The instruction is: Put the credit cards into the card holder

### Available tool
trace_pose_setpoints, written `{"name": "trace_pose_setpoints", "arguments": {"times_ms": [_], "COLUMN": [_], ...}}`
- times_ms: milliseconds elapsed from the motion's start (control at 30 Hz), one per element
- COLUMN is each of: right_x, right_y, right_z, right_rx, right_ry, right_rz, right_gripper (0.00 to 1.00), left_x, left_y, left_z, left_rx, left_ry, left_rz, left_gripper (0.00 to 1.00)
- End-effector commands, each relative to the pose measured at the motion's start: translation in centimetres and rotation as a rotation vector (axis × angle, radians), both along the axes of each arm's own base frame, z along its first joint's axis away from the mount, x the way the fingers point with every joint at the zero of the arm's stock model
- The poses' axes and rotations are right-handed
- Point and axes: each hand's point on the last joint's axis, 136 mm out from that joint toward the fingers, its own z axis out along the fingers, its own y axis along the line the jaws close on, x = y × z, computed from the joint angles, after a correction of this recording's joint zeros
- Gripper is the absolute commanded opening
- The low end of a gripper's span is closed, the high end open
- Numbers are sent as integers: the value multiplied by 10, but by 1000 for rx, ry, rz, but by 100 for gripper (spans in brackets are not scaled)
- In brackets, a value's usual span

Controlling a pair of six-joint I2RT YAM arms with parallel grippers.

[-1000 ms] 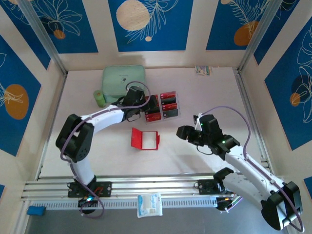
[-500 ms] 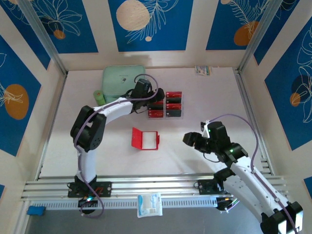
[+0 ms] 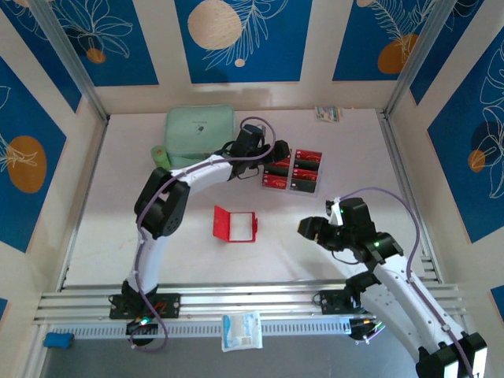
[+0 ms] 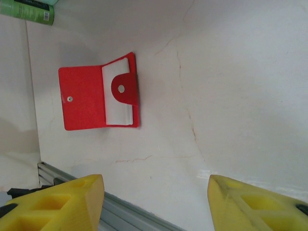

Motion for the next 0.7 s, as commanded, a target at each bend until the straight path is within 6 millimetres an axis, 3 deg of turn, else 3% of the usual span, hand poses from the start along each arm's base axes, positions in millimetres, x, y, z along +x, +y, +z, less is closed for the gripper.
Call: {"name": "trace_pose_setpoints", "arguments": {"times_ms": [0, 267, 400, 667], "right_x": [-4, 18, 27, 45], "right_y": [11, 34, 52, 95], "right_z": [6, 8, 5, -1], "right_rx": [36, 80, 63, 28], "right_ry": [16, -10, -30, -48], "right_rz": [71, 102, 113, 147], "right_gripper": [58, 50, 48, 43], "left_x": [-20, -80, -111, -163], "left_y": [2, 39, 65, 102], "left_z": [45, 57, 53, 24], "left_rx": [-111, -146, -113, -81], "left_ry": [-24, 2, 23, 101], "left_rz": [-21, -10, -1, 1], "left_gripper": [100, 100, 100, 100]}}
